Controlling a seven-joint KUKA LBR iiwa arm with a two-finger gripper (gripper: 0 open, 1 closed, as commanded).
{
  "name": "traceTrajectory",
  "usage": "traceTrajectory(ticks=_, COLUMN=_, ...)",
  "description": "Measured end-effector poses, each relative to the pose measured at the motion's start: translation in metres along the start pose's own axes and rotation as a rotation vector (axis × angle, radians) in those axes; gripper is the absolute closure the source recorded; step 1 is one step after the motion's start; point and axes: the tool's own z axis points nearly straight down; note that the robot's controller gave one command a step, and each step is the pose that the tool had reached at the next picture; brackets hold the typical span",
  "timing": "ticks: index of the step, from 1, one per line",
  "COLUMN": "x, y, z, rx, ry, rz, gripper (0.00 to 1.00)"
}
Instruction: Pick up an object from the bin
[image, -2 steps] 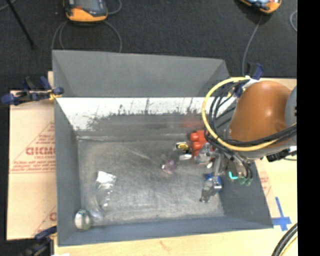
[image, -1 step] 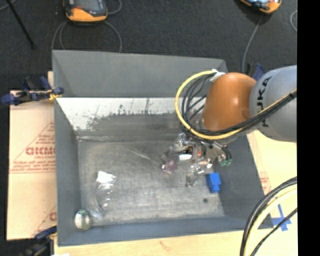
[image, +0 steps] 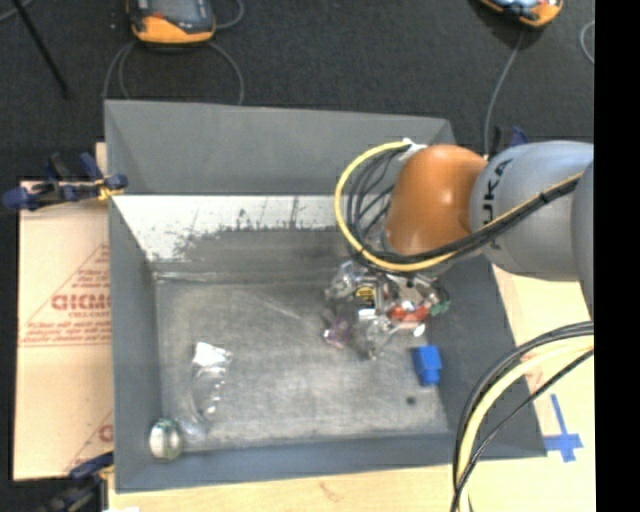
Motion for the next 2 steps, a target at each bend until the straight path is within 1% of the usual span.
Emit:
traceTrajectory(ticks=1, x=-0.001, y=0.000, z=-0.002, rx=0.001, ry=-0.004, rz=0.002, gripper=1.00)
traceTrajectory(ticks=2, x=0.016, y=0.035, z=-0.155, rx=0.004, ry=-0.007, rz=-0.206, gripper=1.00)
